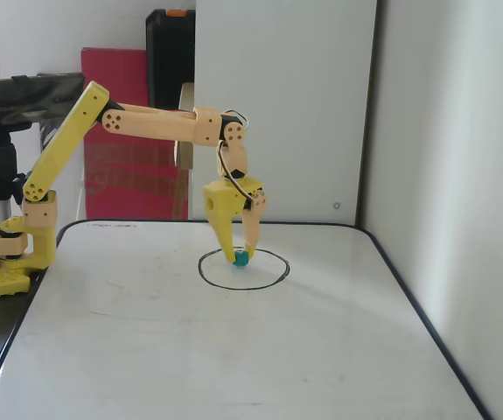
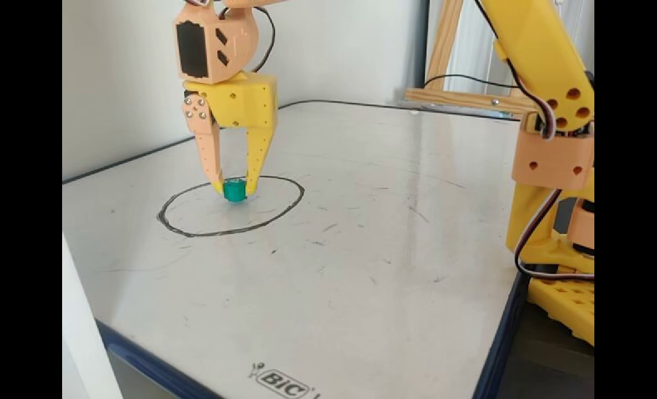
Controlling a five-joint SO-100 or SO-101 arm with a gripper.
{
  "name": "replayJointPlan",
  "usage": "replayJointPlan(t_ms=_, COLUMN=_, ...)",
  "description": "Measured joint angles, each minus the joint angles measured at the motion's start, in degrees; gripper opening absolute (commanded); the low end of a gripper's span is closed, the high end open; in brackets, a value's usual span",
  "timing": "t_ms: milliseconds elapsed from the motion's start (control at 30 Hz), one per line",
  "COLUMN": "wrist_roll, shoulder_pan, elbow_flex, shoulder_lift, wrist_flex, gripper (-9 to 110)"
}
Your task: Grasp a green cube and put it in the black circle
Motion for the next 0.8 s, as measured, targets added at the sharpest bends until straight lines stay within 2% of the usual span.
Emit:
replayJointPlan(t_ms=433, wrist_roll=1.3, shoulder_pan=0.3, elbow_flex=0.0, shoulder_lift=0.6, wrist_flex=2.5, gripper=13)
replayJointPlan(t_ms=633, wrist_roll=3.1, shoulder_pan=0.4, elbow_flex=-6.2, shoulder_lift=13.1, wrist_flex=12.7, gripper=7)
replayJointPlan(t_ms=800, wrist_roll=11.5, shoulder_pan=0.3, elbow_flex=-5.7, shoulder_lift=30.2, wrist_flex=16.9, gripper=0)
